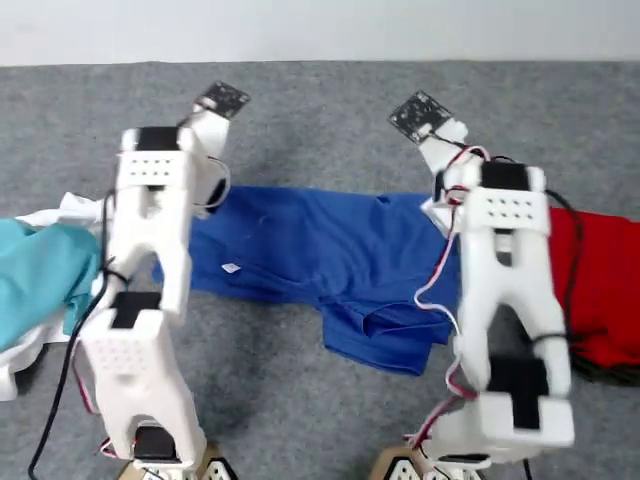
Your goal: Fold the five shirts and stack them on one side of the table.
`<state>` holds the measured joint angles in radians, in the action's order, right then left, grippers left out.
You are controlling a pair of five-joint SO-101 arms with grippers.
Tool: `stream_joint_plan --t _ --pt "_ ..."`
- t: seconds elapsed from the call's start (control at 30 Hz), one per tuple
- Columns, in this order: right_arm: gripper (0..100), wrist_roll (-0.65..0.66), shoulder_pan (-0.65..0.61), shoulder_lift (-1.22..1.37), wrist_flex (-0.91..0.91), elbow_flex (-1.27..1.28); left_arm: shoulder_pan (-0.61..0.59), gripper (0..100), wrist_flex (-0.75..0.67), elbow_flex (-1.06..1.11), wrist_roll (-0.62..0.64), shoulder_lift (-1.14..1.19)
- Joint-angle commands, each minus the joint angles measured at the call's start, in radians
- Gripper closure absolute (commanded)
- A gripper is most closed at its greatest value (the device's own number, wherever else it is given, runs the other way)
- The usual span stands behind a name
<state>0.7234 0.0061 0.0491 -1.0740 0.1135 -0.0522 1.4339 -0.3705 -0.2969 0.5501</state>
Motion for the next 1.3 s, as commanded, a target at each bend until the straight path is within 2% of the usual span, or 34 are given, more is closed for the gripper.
stream_joint_plan --t 0.0,0.2,0.37,0.63,0.97,1.1,1.27 --pt "98.8 -0.06 -0.022 0.105 0.159 -0.011 0.015 99 -0.091 -0.012 0.069 0.043" --pt "98.8 -0.057 -0.024 0.288 0.361 -0.02 0.009 99 -0.117 -0.104 0.081 0.14" --pt "98.8 -0.057 0.024 0.438 0.361 -0.158 -0.003 99 -0.101 -0.223 0.078 0.264" --pt "98.8 -0.057 0.102 0.647 0.173 -0.494 -0.038 99 0.064 -0.555 0.077 0.454" --pt "98.8 -0.057 0.065 0.664 -0.07 -0.71 -0.025 99 0.324 -1.024 0.081 0.531" --pt "98.8 -0.057 0.036 0.613 -0.154 -0.726 -0.025 99 0.324 -1.055 0.083 0.485" --pt "98.8 -0.057 -0.01 0.522 -0.271 -0.726 -0.021 99 0.325 -0.909 0.08 0.362"
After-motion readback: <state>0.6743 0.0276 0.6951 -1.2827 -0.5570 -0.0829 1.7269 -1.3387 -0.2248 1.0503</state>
